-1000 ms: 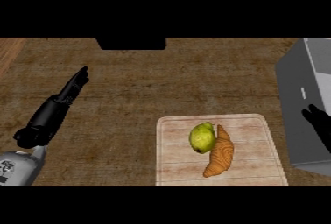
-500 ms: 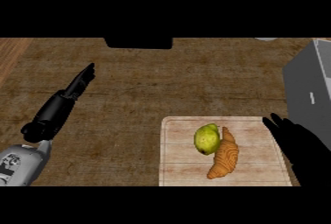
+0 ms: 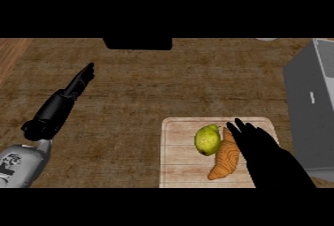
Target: Pick the croissant from the cutting board and place it in the cardboard box
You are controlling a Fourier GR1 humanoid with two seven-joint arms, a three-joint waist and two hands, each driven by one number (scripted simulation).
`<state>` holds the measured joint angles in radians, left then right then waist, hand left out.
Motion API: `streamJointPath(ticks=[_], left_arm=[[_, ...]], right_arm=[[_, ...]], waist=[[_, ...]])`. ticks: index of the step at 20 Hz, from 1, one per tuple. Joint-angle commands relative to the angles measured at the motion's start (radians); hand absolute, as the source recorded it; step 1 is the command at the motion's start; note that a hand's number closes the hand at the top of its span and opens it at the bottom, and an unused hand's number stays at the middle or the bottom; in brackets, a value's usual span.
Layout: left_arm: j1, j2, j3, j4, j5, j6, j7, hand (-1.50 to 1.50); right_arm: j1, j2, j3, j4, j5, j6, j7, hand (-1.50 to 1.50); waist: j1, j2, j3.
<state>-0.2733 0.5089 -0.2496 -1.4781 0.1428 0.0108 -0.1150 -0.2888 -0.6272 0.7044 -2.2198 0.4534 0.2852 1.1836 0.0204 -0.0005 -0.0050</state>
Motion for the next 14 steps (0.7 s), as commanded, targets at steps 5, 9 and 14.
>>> streamJointPath(ticks=[5, 9, 14], left_arm=[[0.041, -0.039, -0.033, -0.047, -0.043, 0.03, 0.024, 0.0], [0.045, -0.014, 0.011, -0.05, -0.023, 0.004, 0.015, 0.0], [0.015, -0.031, 0.017, -0.029, -0.035, 0.002, 0.035, 0.0]], right_arm=[[-0.076, 0.118, 0.069, 0.116, 0.081, 0.114, 0.258, -1.5], [-0.124, 0.194, 0.043, 0.199, 0.099, 0.13, 0.245, -1.5], [-0.11, 0.247, 0.063, 0.252, 0.149, 0.143, 0.233, -1.5]], waist=[[-0.01, -0.007, 0.002], [-0.009, -0.003, 0.003], [-0.022, -0.002, 0.003]])
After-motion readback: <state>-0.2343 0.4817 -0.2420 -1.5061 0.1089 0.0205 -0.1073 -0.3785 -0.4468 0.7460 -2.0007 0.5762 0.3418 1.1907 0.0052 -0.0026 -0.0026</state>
